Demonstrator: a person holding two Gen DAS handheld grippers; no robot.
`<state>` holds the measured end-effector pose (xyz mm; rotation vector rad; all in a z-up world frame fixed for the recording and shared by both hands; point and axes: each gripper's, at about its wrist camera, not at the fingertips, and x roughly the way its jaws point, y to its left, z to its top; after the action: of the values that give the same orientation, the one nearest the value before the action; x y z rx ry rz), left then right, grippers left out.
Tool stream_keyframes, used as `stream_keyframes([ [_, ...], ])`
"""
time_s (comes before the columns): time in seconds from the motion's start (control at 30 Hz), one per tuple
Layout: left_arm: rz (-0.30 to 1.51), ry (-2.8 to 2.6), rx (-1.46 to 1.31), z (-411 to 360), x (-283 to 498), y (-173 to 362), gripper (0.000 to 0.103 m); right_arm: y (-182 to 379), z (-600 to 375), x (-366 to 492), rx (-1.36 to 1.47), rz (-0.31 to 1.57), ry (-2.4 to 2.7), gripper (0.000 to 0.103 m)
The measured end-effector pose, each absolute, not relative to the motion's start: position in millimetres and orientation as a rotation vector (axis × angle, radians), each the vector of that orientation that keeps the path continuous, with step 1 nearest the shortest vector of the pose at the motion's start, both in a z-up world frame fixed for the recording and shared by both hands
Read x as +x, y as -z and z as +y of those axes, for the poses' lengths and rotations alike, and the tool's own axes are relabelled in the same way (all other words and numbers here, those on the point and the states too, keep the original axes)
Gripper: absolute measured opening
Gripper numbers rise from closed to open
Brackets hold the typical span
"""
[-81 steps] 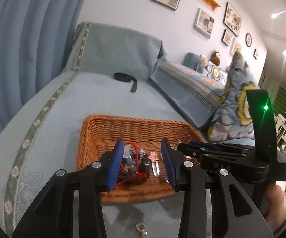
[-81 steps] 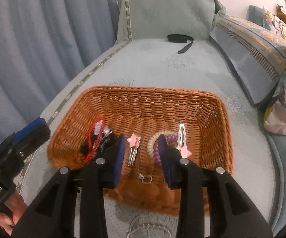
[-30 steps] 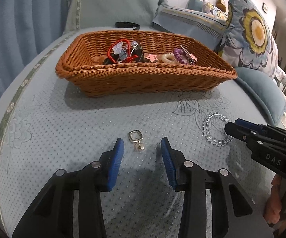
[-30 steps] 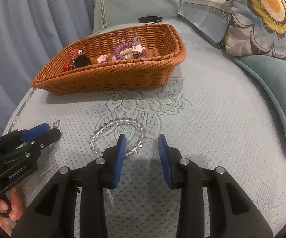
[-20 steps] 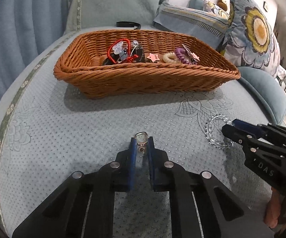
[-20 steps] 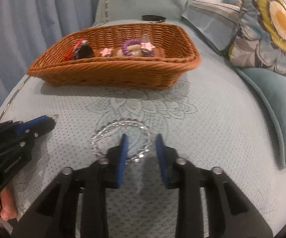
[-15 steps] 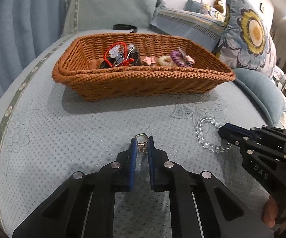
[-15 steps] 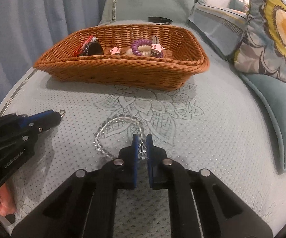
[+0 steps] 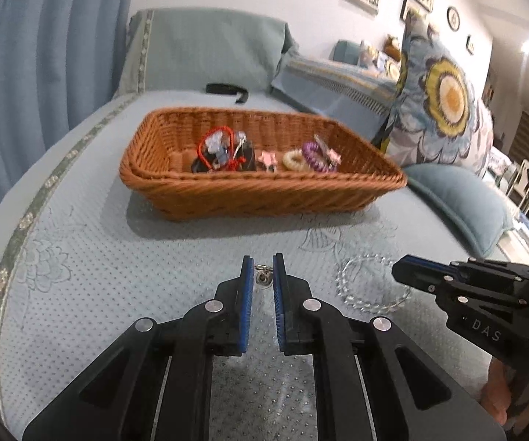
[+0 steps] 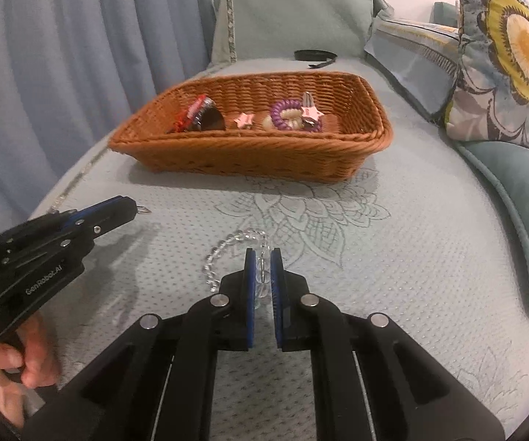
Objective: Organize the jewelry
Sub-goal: 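Grasp the small silver ring charm with the left tool while the right tool grasps the clear bead bracelet, then carry the charm and bead bracelet into the basket and open both tools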
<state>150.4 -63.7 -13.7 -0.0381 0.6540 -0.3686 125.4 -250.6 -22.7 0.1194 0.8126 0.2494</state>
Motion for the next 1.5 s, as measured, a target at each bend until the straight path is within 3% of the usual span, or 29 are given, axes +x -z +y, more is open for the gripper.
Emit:
stream_keyframes([
  [1.0, 0.521, 0.431, -0.085, -57.4, 126.1, -36.5, 0.008, -47.8, -251.2, 108.2, 0.148, 0.661, -0.283, 0.006],
  [1.27, 0.496, 0.471, -0.09, -66.7, 162.7, -56.9, 0.008, -86.6, -249.8, 159.9, 0.103, 0.6, -0.254, 0.006],
  [1.5, 0.543, 0.543, -0.18, -81.7, 226.0, -53.6, 0.008, -71.9, -255.7, 234.1, 0.134, 0.652, -0.258, 0.006],
])
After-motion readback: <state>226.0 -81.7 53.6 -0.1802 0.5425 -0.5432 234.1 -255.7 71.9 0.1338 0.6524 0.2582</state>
